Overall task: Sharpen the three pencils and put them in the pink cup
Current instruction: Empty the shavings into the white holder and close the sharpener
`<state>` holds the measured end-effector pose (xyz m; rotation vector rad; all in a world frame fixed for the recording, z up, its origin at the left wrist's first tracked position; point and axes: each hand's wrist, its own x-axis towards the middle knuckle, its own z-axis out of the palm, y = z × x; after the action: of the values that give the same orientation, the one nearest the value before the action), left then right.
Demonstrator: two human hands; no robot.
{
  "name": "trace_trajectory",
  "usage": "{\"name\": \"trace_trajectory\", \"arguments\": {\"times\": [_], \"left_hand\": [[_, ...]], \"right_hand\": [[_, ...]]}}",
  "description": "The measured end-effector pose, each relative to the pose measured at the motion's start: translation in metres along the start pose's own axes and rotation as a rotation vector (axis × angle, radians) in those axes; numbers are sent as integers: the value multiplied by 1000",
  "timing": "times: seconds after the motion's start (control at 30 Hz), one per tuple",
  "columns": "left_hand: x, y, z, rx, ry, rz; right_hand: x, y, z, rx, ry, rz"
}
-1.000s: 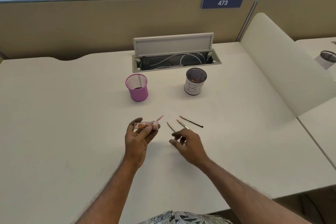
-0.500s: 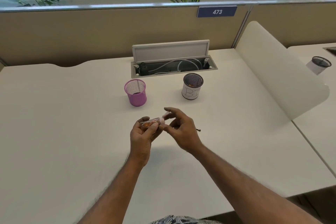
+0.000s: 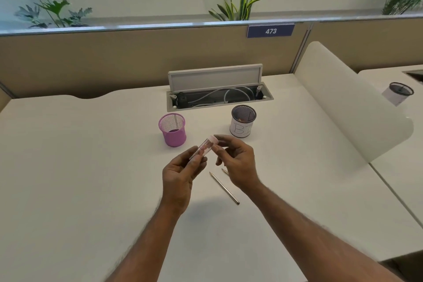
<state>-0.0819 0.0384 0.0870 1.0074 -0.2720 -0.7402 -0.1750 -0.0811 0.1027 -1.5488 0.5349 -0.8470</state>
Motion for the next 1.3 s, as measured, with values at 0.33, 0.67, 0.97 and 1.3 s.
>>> {"name": "trace_trajectory", "arguments": {"times": [0.33,0.67,0.97,1.3], "left_hand": [[-1,-3,16,96,-11,94],[8,-11,15,270,-22,163],[27,-21,33,411,-48,200],[80,-29,50,737,-261,234]], "right_hand": [[11,-14,-7,-111,-32,-122],[17,-13,-19,-270,-111,-127],[33,2,-29,-172,-74,-14],[71,24,-65,-243,-28,15]]}}
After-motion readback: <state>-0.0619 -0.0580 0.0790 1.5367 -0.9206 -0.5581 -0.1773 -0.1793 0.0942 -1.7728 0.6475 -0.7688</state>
